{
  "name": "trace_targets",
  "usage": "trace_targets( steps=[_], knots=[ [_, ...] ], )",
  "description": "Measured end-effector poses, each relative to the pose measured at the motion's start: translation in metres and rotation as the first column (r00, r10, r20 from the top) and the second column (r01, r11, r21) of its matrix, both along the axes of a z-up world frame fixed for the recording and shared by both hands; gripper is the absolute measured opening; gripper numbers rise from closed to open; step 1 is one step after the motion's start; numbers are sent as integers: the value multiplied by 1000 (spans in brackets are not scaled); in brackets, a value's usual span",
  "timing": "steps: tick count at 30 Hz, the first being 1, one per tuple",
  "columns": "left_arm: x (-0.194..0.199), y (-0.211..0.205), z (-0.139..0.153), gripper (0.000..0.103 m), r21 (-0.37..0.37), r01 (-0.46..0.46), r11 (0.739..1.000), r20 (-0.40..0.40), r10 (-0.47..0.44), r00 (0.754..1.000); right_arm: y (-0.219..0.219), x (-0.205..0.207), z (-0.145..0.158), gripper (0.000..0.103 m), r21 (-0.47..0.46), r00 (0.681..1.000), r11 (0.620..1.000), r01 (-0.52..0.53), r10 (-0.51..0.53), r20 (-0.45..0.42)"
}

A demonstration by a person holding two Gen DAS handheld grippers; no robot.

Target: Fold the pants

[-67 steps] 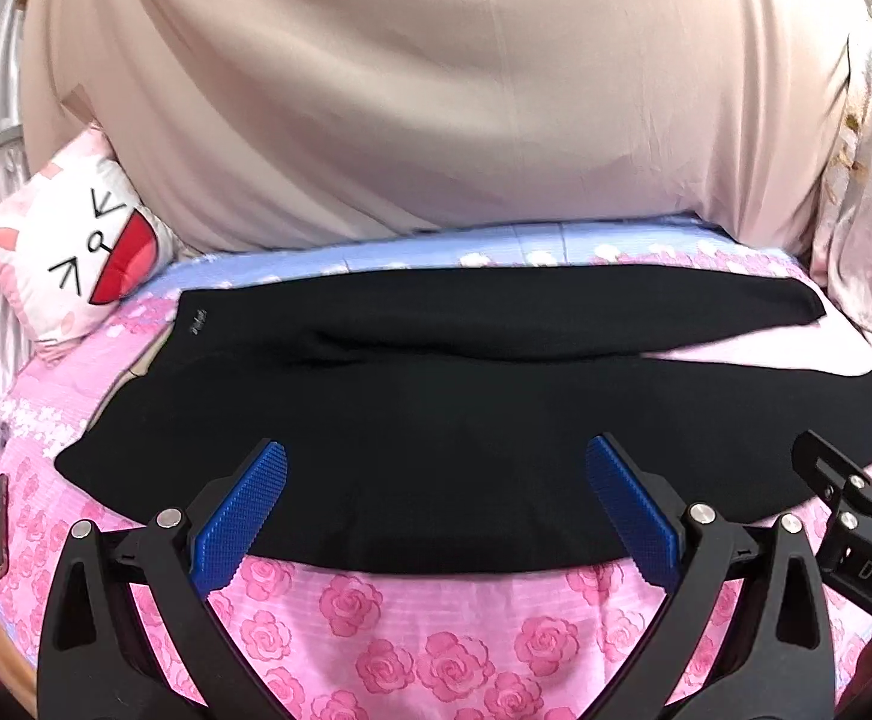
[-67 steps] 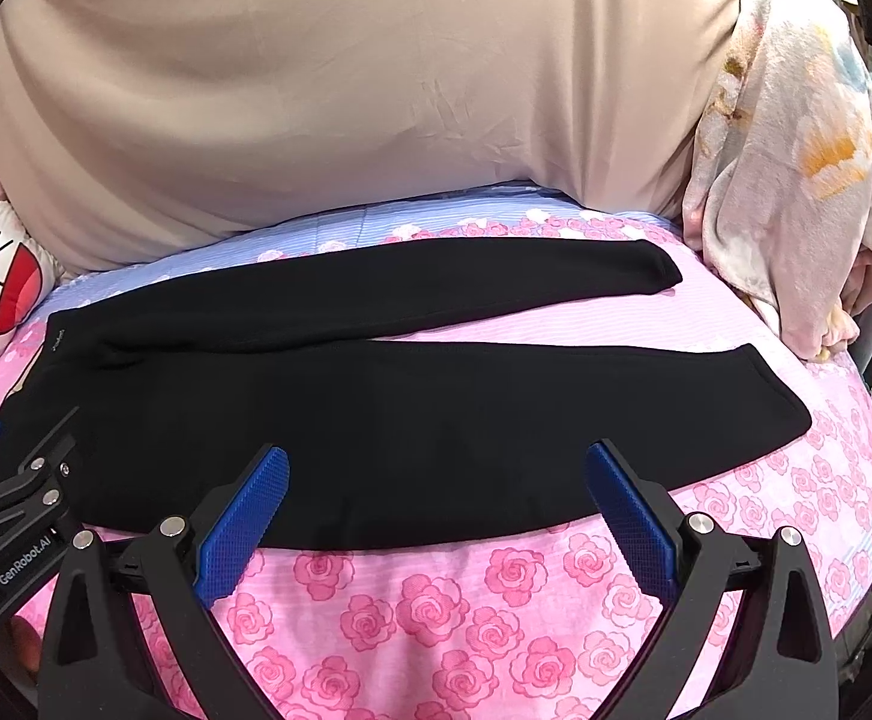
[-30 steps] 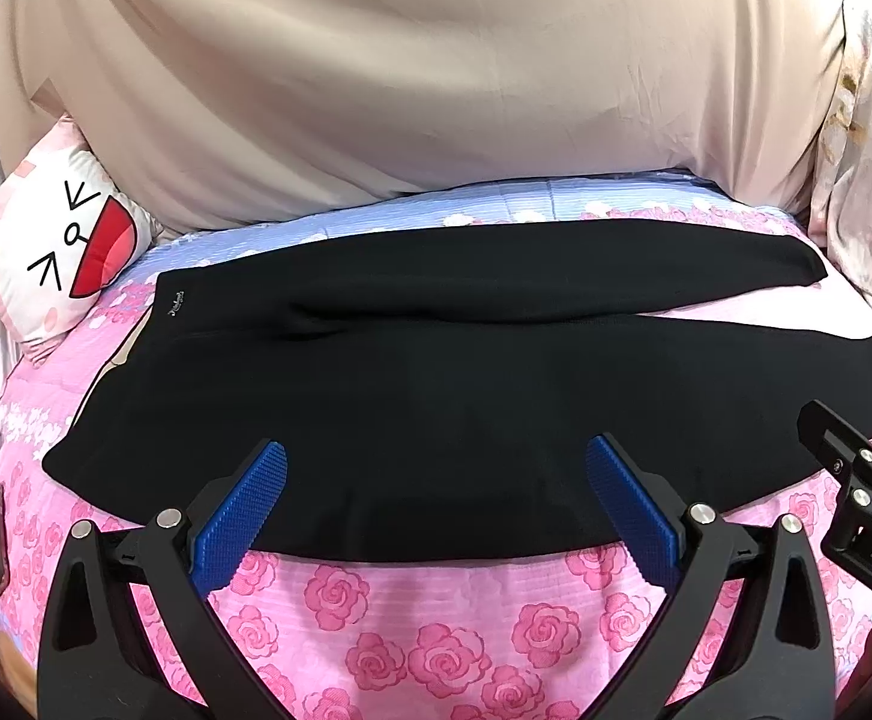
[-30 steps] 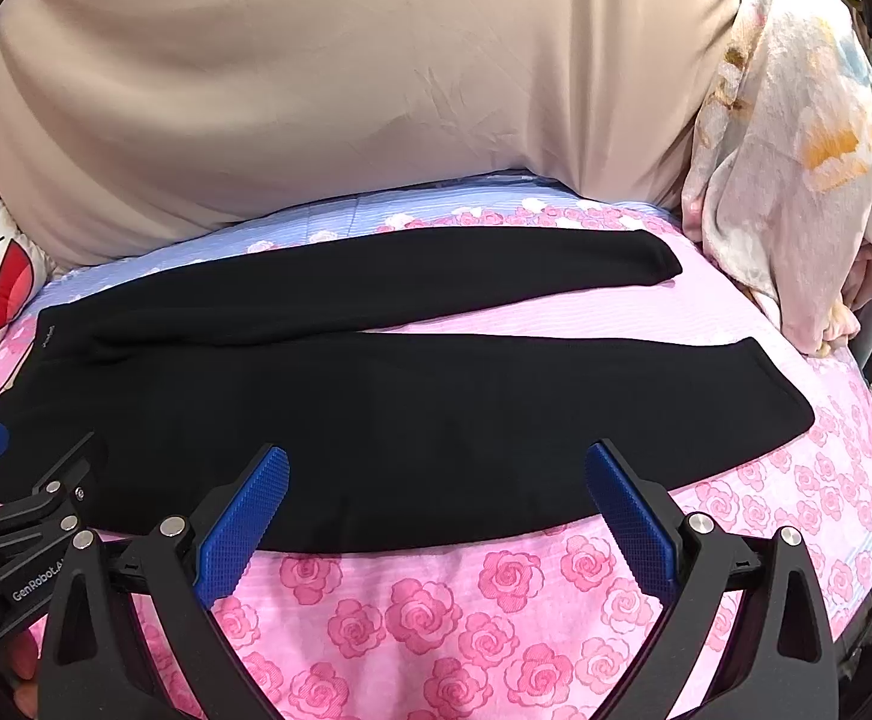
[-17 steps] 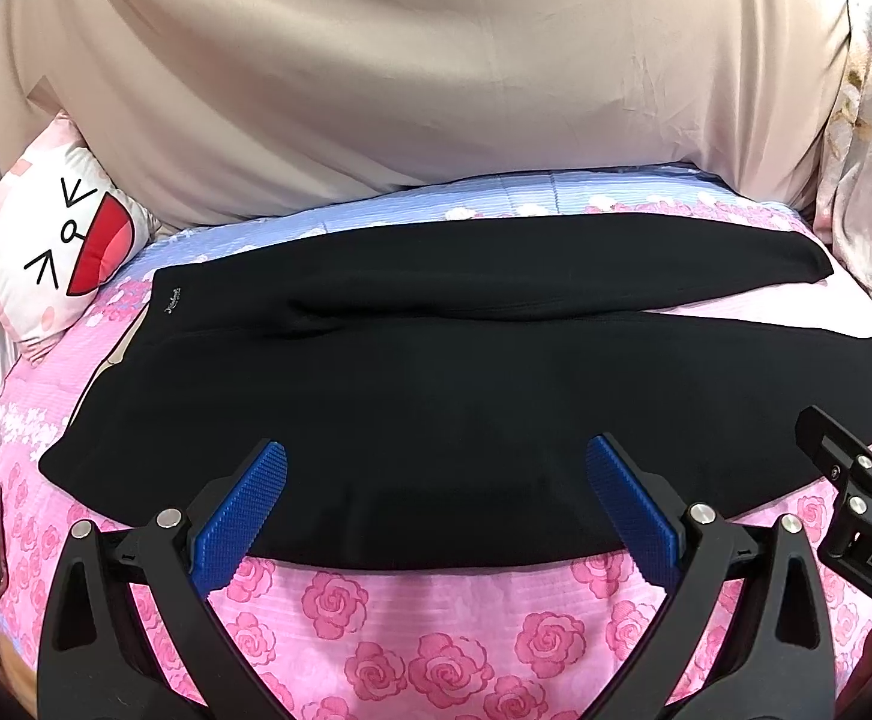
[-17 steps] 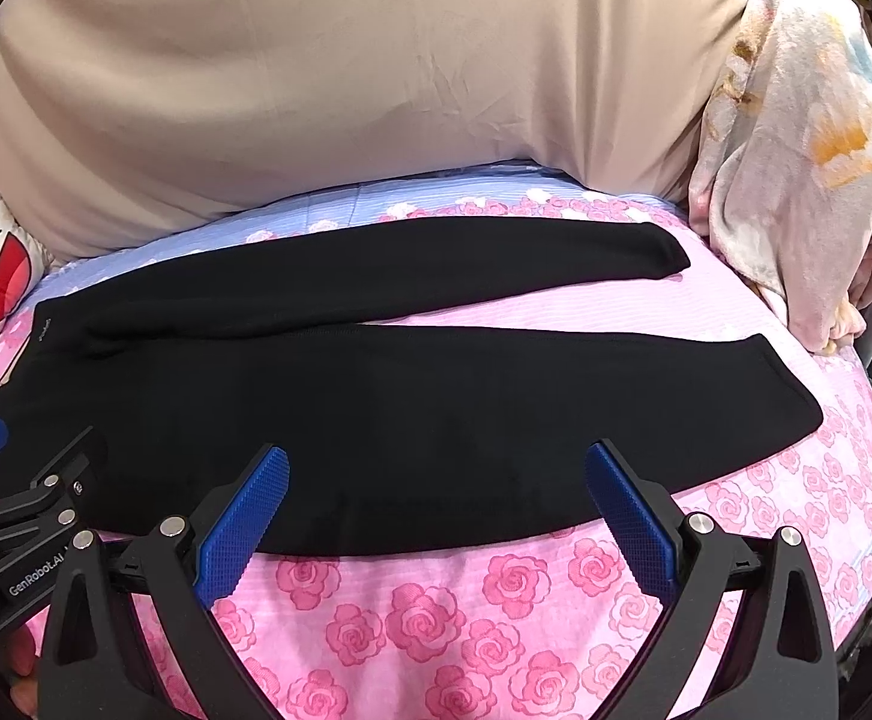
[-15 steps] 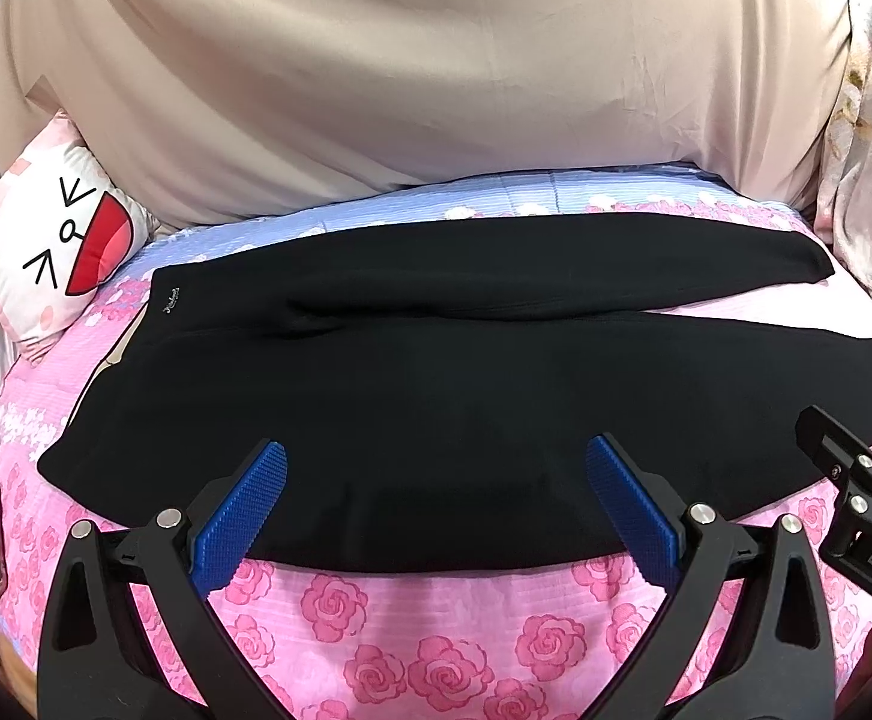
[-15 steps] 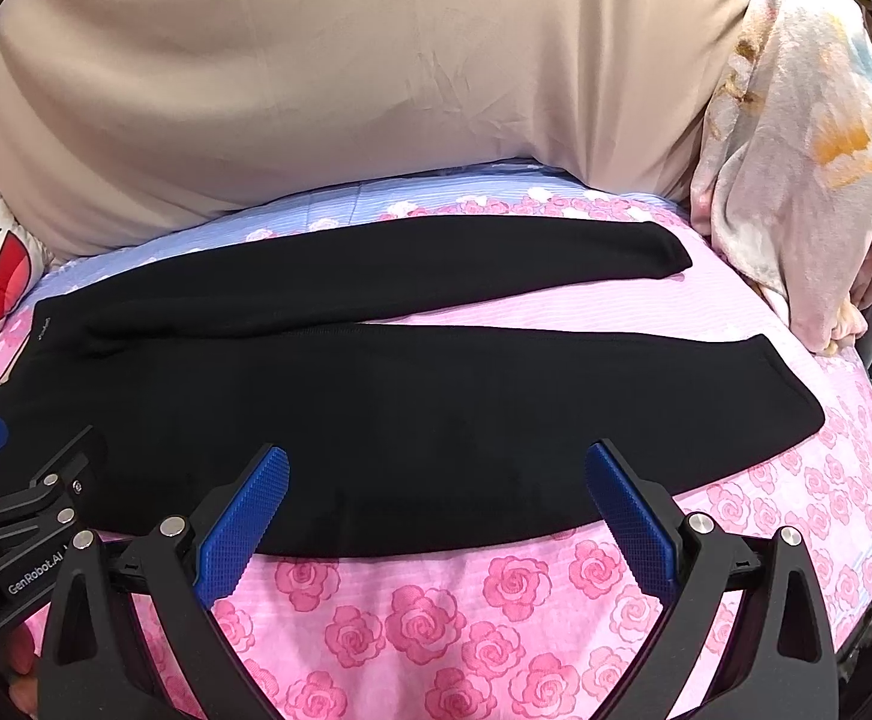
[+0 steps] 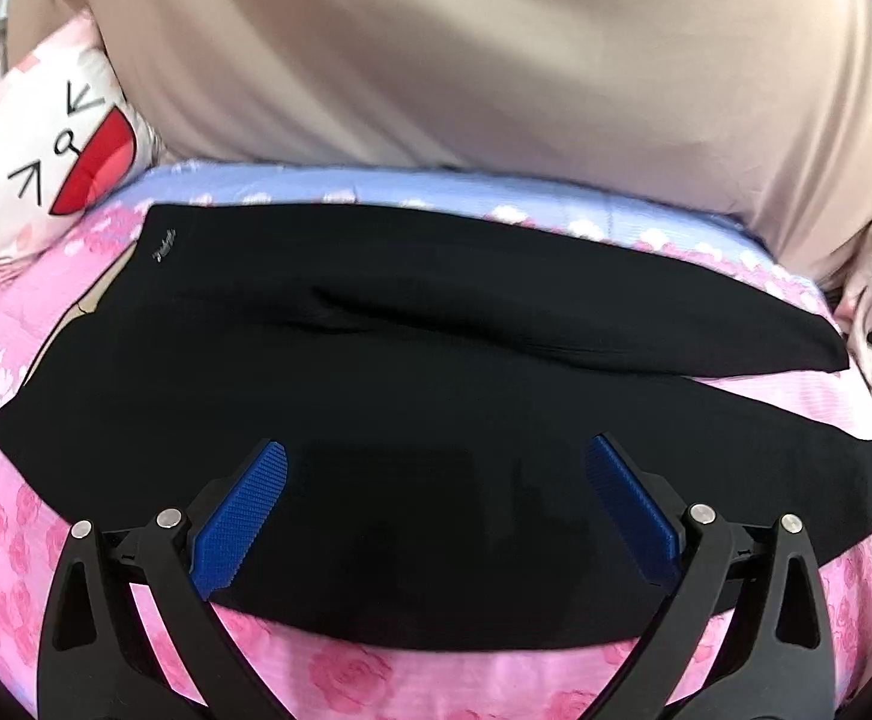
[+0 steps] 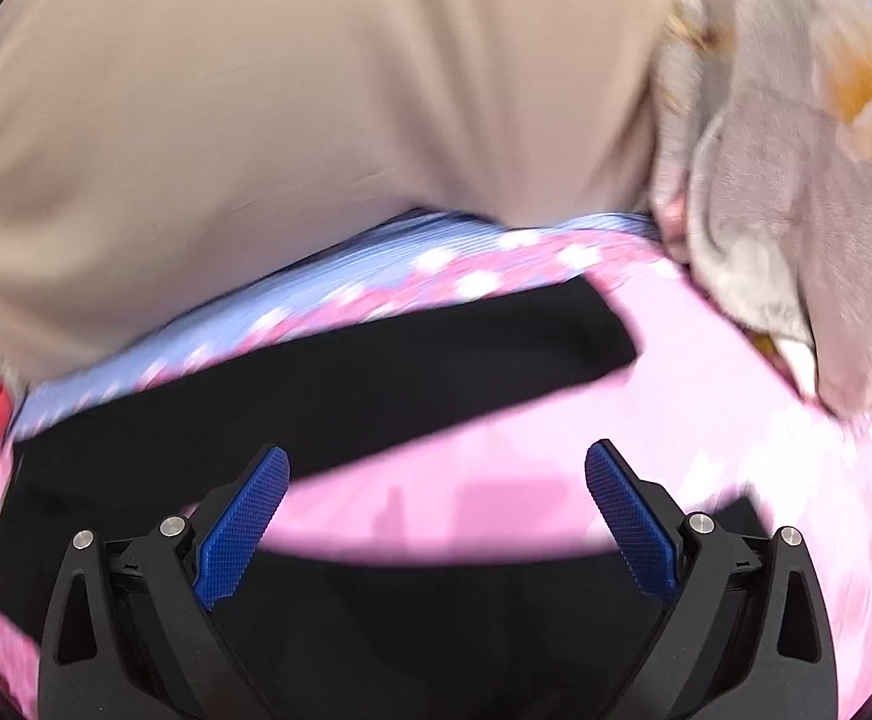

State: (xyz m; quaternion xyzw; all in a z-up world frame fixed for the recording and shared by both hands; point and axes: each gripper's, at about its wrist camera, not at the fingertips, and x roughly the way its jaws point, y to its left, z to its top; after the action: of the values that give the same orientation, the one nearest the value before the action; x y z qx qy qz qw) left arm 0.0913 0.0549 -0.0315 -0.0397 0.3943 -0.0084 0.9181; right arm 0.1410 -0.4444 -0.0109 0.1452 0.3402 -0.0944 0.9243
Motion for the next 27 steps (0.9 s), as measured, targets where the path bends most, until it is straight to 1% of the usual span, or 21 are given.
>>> trace_targets(
  steps=[1, 2, 4, 7, 8, 9, 10, 13, 15, 16, 17, 18, 19, 20, 21, 22, 23, 24, 25, 26, 27],
  knots=[
    [9, 4, -1, 98, 6, 1, 1000, -26, -1, 1000, -19, 20, -1, 97, -6, 1000, 1000, 19, -19, -20],
    [20, 10, -1, 98, 14, 3, 1000, -53, -2, 999, -29, 34, -3, 97, -7, 999, 1000, 17, -17, -31],
    [38, 24, -1, 98, 34, -18, 999, -82, 21, 996, -51, 65, -7, 97, -15, 998, 1000, 23, -23, -52],
    [70, 65, 8, 98, 33, -102, 994, -58, 104, 993, -74, 105, -17, 97, -8, 995, 999, 36, -36, -95],
    [86, 89, 13, 98, 20, -144, 989, -51, 145, 988, -82, 121, -25, 96, 15, 992, 1000, 27, -25, -125],
    [96, 104, 15, 98, 12, -165, 986, -52, 165, 985, -85, 129, -29, 96, 24, 990, 999, 34, -30, -136],
    [114, 131, 18, 98, 6, -203, 979, -65, 203, 977, -89, 137, -34, 96, 36, 989, 999, 35, -29, -146],
    [152, 193, 21, 98, -31, -288, 957, -122, 282, 952, -93, 148, -45, 96, 49, 985, 998, 30, -21, -171],
    [181, 242, 20, 98, -82, -353, 932, -160, 337, 928, -94, 151, -52, 92, 75, 985, 997, 22, -9, -170],
    [198, 268, 15, 98, -124, -387, 914, -187, 361, 914, -93, 153, -55, 85, 85, 985, 996, 16, -2, -170],
    [209, 281, 11, 98, -146, -401, 904, -206, 369, 906, -92, 154, -58, 79, 88, 984, 996, 17, 0, -181],
    [223, 299, 4, 98, -167, -439, 883, -238, 396, 887, -91, 156, -61, 75, 93, 982, 996, 13, 5, -187],
    [230, 307, -1, 98, -182, -458, 870, -259, 407, 876, -90, 157, -64, 67, 93, 981, 996, 12, 6, -193],
    [244, 317, -12, 98, -208, -454, 866, -284, 391, 875, -88, 157, -66, 63, 70, 980, 997, 22, -8, -200],
    [255, 320, -19, 98, -214, -446, 869, -305, 374, 876, -86, 157, -67, 61, 56, 979, 998, 24, -12, -202],
    [269, 322, -32, 98, -198, -422, 885, -341, 342, 876, -86, 157, -66, 53, 46, 979, 999, 26, -16, -203],
    [278, 320, -40, 98, -176, -406, 897, -362, 325, 874, -86, 156, -66, 41, 33, 979, 999, 30, -23, -205],
    [284, 318, -48, 98, -158, -386, 909, -382, 305, 872, -86, 155, -65, 34, 31, 978, 999, 34, -27, -208],
    [291, 317, -54, 97, -143, -367, 919, -399, 286, 872, -88, 155, -65, 25, 36, 978, 999, 35, -27, -209],
    [294, 316, -54, 92, -125, -361, 924, -377, 292, 879, -90, 153, -63, 19, 47, 979, 998, 31, -21, -203],
    [293, 315, -48, 71, -129, -357, 925, -345, 296, 891, -90, 151, -61, 17, 49, 980, 998, 26, -15, -196]
  ],
)
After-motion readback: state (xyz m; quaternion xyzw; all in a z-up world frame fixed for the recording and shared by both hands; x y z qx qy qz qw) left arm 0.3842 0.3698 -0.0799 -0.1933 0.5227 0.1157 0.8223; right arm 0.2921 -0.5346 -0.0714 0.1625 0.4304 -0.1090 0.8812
